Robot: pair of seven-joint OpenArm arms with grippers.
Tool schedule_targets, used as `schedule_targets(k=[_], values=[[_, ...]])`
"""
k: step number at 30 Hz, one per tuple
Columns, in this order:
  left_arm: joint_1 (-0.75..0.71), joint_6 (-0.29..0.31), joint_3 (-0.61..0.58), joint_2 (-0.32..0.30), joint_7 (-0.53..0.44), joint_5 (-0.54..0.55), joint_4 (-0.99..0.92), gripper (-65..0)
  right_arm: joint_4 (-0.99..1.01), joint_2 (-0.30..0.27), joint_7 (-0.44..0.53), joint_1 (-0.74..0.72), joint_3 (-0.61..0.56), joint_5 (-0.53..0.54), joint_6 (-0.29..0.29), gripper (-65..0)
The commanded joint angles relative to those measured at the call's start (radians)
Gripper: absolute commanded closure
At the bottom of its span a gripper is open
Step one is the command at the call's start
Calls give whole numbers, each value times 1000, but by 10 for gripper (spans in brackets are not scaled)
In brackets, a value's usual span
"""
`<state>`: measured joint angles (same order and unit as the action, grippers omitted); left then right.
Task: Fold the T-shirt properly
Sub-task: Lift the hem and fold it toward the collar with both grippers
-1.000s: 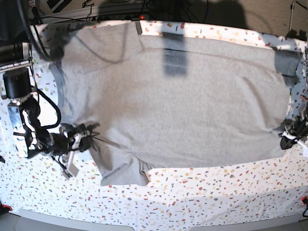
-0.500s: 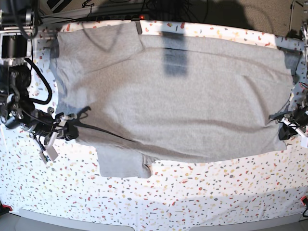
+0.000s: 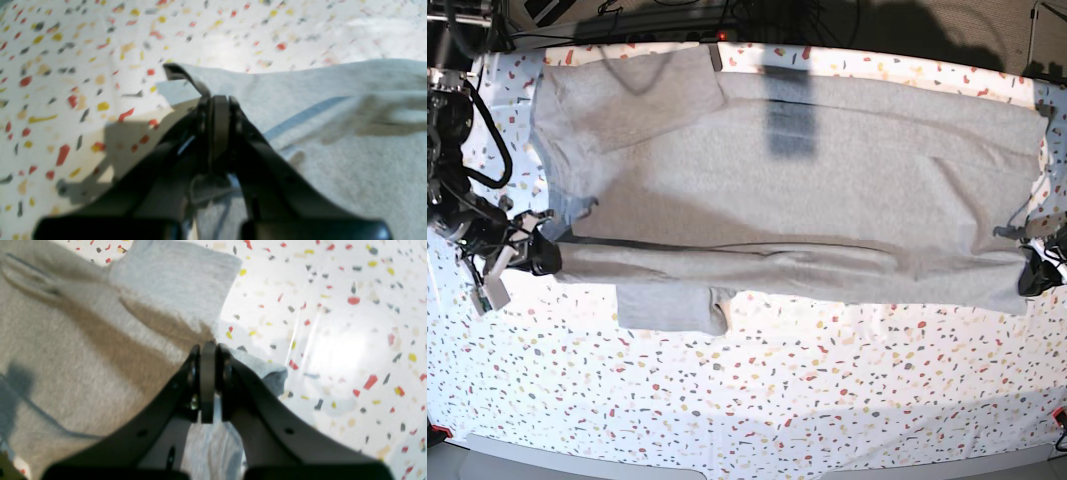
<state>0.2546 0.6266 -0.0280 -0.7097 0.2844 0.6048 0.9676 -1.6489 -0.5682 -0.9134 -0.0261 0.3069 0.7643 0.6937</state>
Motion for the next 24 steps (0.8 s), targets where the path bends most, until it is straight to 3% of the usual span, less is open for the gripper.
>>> schedule_targets(k=[1,6,12,18,24], values=[[22,-11,9,-36,-18,18,27,0,-32,-22,8,-5,22,33,4,0],[23,-13,10,-57,2,56,48,0,-101,-22,-3,64,87,36,4,0],[13,-13,74,-61,90,60,49,0,-137,-22,-18,148,169,85,4,0],[-72,-9,160,-61,105,81,50,0,-143,-16,-30,211,178,85,4,0],[-177,-6,203,-61,104,81,85,0,-145,29,-38,226,178,85,4,0]])
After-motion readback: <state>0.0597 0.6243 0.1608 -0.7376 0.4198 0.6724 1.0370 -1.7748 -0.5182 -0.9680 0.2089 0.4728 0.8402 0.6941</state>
